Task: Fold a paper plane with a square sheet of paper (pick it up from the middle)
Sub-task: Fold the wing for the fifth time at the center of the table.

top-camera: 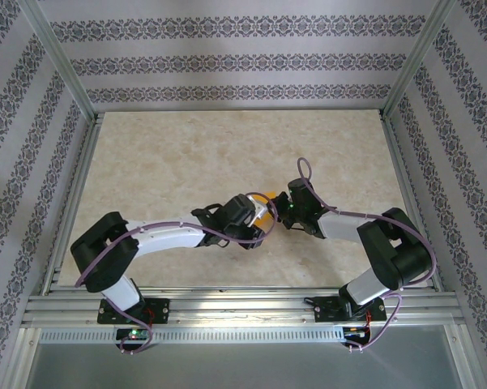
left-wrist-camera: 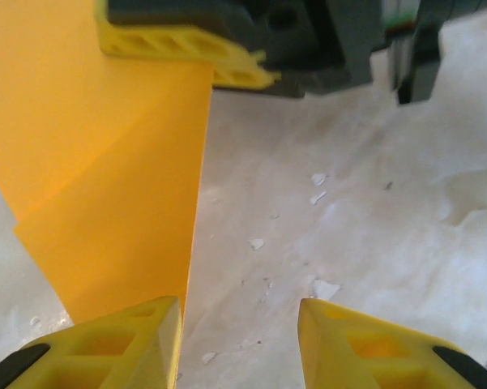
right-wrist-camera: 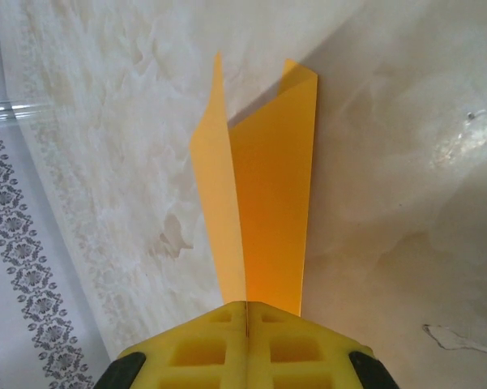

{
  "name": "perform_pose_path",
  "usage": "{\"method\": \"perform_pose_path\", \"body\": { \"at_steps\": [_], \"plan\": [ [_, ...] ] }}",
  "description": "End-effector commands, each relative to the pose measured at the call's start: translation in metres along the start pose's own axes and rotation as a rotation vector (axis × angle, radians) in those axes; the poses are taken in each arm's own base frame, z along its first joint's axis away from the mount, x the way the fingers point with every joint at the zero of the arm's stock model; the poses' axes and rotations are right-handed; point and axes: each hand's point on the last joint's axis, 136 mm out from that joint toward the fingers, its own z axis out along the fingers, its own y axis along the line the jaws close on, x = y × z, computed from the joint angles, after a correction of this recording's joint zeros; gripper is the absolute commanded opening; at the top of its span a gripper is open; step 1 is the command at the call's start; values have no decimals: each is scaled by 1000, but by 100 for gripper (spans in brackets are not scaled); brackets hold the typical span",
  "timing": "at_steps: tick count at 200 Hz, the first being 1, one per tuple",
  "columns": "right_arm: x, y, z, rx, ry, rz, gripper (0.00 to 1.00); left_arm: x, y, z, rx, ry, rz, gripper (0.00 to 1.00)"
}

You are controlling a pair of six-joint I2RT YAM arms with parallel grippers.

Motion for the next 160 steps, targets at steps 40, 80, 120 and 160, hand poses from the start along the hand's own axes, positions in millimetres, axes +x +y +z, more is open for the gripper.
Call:
{"method": "perform_pose_path", "body": {
  "at_steps": [40,80,120,160],
  "plan": [
    [2,4,1,-14,-14,11,1,3,16,10,-211,21,173,41],
    [3,6,2,-23,-4,16,2,0,19,15,-246,35,215,38],
    [4,9,2,-34,2,18,2,2,18,17,-263,51,244,34],
    [4,11,2,-41,3,17,2,4,23,17,-289,61,263,33]
  ]
}}
